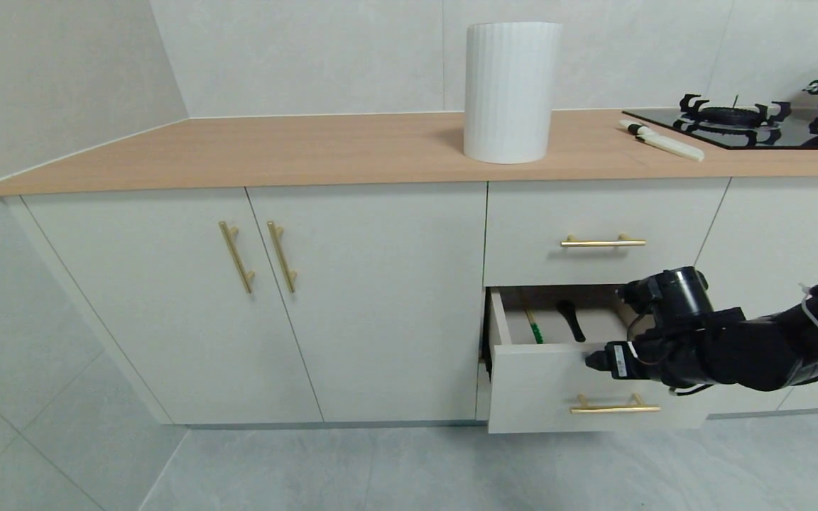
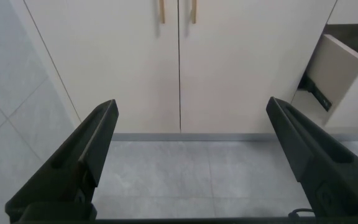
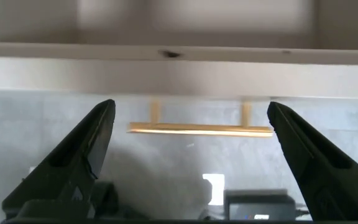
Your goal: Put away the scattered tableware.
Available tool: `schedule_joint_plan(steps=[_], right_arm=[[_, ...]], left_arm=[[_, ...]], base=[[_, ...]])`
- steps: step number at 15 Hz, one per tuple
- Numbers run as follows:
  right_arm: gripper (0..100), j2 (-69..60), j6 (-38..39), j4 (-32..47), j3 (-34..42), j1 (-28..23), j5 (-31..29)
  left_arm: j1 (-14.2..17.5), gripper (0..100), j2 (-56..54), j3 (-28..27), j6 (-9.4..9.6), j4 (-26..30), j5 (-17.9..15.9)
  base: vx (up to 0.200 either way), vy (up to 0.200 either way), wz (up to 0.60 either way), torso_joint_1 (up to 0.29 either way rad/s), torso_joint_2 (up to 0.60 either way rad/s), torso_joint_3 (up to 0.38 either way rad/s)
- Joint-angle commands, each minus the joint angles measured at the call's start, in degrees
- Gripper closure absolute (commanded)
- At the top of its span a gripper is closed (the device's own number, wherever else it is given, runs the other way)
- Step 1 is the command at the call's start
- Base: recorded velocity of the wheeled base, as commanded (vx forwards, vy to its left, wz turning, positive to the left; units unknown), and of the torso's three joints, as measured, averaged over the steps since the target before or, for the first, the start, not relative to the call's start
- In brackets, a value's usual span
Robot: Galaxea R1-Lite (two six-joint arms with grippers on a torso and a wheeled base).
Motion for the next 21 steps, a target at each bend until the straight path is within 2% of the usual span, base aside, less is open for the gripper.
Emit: schedule_joint_plan(steps=[1, 8, 15, 21], right_arm=[[0, 4.4, -0.2, 0.1, -4.6, -2.0, 0.1], [0, 13.4, -0.8, 0.1, -19.0, -4.3, 0.8], [0, 15.4, -0.4, -6.7, -19.5, -5.0, 0.3], [0, 21.2, 0.9, -16.7, -22.3, -4.9, -6.1]], left_arm=[[0.0, 0, 0.0, 0.0, -0.02, 0.0, 0.0], [0.0, 0, 0.0, 0.0, -0.02, 0.0, 0.0], [0.0, 0, 0.0, 0.0, -0.02, 0.0, 0.0], [0.0, 0, 0.0, 0.0, -0.02, 0.0, 0.0]], base=[[0.000, 0.000, 0.00, 0.000, 0.00, 0.000], [0.000, 0.000, 0.00, 0.000, 0.00, 0.000], [0.000, 0.000, 0.00, 0.000, 0.00, 0.000], [0.000, 0.000, 0.00, 0.000, 0.00, 0.000]])
